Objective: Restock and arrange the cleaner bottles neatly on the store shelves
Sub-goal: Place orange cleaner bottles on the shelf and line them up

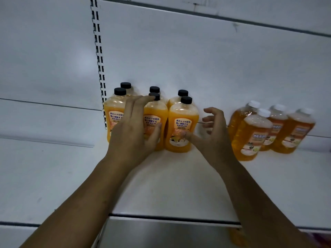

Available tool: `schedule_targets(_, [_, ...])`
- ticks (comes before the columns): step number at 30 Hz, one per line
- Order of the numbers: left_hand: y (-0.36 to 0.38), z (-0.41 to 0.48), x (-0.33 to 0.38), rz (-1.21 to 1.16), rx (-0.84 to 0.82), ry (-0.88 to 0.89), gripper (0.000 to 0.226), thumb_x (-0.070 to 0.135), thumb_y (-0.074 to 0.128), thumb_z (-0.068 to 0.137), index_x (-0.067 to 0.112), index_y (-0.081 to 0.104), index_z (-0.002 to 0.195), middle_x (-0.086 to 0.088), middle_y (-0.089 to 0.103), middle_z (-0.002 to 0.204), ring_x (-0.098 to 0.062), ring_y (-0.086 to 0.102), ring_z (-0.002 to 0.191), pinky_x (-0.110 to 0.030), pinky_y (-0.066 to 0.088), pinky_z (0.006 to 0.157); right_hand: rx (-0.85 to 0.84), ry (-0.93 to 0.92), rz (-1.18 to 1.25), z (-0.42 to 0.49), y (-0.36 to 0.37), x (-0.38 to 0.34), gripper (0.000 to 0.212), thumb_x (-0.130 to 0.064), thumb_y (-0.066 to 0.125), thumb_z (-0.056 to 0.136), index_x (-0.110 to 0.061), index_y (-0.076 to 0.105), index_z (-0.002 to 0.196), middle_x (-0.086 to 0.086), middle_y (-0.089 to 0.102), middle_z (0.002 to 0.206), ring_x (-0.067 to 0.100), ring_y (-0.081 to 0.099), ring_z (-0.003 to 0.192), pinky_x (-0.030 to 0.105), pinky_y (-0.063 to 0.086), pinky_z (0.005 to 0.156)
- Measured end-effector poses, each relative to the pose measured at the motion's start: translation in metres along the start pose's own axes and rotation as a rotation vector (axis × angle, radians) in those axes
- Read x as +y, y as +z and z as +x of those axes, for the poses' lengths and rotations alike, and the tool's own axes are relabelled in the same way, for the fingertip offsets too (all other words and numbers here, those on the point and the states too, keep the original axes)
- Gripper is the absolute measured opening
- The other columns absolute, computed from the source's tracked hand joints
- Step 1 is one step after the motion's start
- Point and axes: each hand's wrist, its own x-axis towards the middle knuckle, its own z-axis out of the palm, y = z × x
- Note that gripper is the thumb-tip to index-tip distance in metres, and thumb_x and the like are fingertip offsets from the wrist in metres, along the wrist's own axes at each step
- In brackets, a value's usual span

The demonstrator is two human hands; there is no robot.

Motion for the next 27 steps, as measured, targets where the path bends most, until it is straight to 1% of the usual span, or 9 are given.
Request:
schedule_targets(2, [-0.002, -0.002, 0.003, 0.011, 0.013, 0.147, 0.045, 0.028, 0.071, 0.094, 0.011, 0.056, 0.133, -0.007, 0.06, 0.125, -0.022, 0.061, 0.099, -0.03, 0.048, 0.072, -0.001, -0.074, -0.097, -0.011, -0.013, -0.009, 0.085, -0.061, 0.083, 0.074, -0.033, 0.042, 0.143, -0.003, 0.053, 0.135, 0.011, 0.056, 0.115, 0.02, 0.051, 0.085])
schedule_targets(4, [-0.003, -0.004, 0.007, 0.036, -0.018, 0.287, 0.038, 0.033, 0.069, 0.095, 0.009, 0.063, 0.124, -0.008, 0.065, 0.117, -0.024, 0.06, 0.102, -0.034, 0.047, 0.082, -0.004, -0.123, -0.153, -0.029, -0.025, -0.014, 0.077, -0.064, 0.077, 0.077, -0.035, 0.043, 0.14, -0.005, 0.054, 0.133, 0.007, 0.054, 0.116, 0.016, 0.048, 0.088])
schedule_targets(8, [-0.001, -0.007, 0.028, 0.118, -0.228, 0.362, 0.058, 0.057, 0.057, 0.096, 0.018, 0.059, 0.139, -0.004, 0.062, 0.138, -0.026, 0.058, 0.126, -0.044, 0.047, 0.101, -0.004, -0.106, -0.267, -0.068, -0.055, -0.016, 0.066, -0.054, 0.077, 0.086, -0.038, 0.044, 0.14, -0.012, 0.052, 0.137, 0.005, 0.052, 0.123, 0.031, 0.053, 0.1])
schedule_targets(10, [0.002, -0.013, 0.044, 0.104, -0.294, 0.348, 0.066, 0.065, 0.054, 0.096, 0.021, 0.054, 0.145, -0.002, 0.058, 0.145, -0.026, 0.054, 0.134, -0.048, 0.046, 0.108, 0.003, -0.093, -0.344, -0.088, -0.072, -0.014, 0.063, -0.059, 0.074, 0.086, -0.044, 0.041, 0.139, -0.015, 0.05, 0.139, 0.004, 0.051, 0.124, 0.034, 0.051, 0.103])
schedule_targets(14, [0.022, -0.041, 0.092, 0.024, -0.354, 0.343, 0.07, 0.07, 0.053, 0.095, 0.024, 0.052, 0.148, -0.001, 0.058, 0.148, -0.025, 0.053, 0.136, -0.052, 0.046, 0.111, 0.028, -0.007, -0.448, -0.137, -0.122, -0.007, 0.067, -0.072, 0.061, 0.082, -0.048, 0.038, 0.141, -0.015, 0.049, 0.144, 0.004, 0.047, 0.126, 0.034, 0.044, 0.106])
schedule_targets(19, [0.06, -0.08, 0.175, -0.044, -0.437, 0.419, 0.07, 0.069, 0.055, 0.095, 0.024, 0.052, 0.149, 0.001, 0.058, 0.149, -0.024, 0.053, 0.137, -0.051, 0.045, 0.112, 0.027, 0.081, -0.509, -0.199, -0.213, 0.009, 0.066, -0.066, 0.062, 0.082, -0.049, 0.04, 0.142, -0.014, 0.046, 0.145, 0.012, 0.045, 0.133, 0.049, 0.048, 0.109])
schedule_targets(22, [0.087, -0.102, 0.231, -0.064, -0.473, 0.468, 0.069, 0.065, 0.06, 0.095, 0.024, 0.051, 0.149, 0.0, 0.057, 0.149, -0.024, 0.052, 0.138, -0.048, 0.044, 0.114, 0.05, 0.112, -0.531, -0.236, -0.274, 0.028, 0.065, -0.06, 0.062, 0.082, -0.045, 0.042, 0.142, -0.013, 0.047, 0.141, 0.011, 0.048, 0.127, 0.047, 0.053, 0.103])
schedule_targets(25, [0.115, -0.123, 0.291, -0.058, -0.506, 0.485, 0.069, 0.063, 0.06, 0.094, 0.023, 0.05, 0.149, -0.001, 0.059, 0.146, -0.024, 0.053, 0.136, -0.046, 0.043, 0.113, 0.084, 0.156, -0.571, -0.271, -0.336, 0.048, 0.065, -0.063, 0.061, 0.084, -0.039, 0.045, 0.142, -0.007, 0.051, 0.139, 0.012, 0.049, 0.123, 0.043, 0.051, 0.103])
schedule_targets(27, [0.134, -0.137, 0.329, -0.046, -0.548, 0.488, 0.069, 0.064, 0.058, 0.093, 0.025, 0.05, 0.149, -0.001, 0.06, 0.144, -0.025, 0.055, 0.133, -0.046, 0.045, 0.11, 0.087, 0.168, -0.64, -0.29, -0.374, 0.064, 0.064, -0.065, 0.058, 0.086, -0.034, 0.047, 0.141, -0.001, 0.055, 0.138, 0.019, 0.051, 0.124, 0.047, 0.05, 0.103])
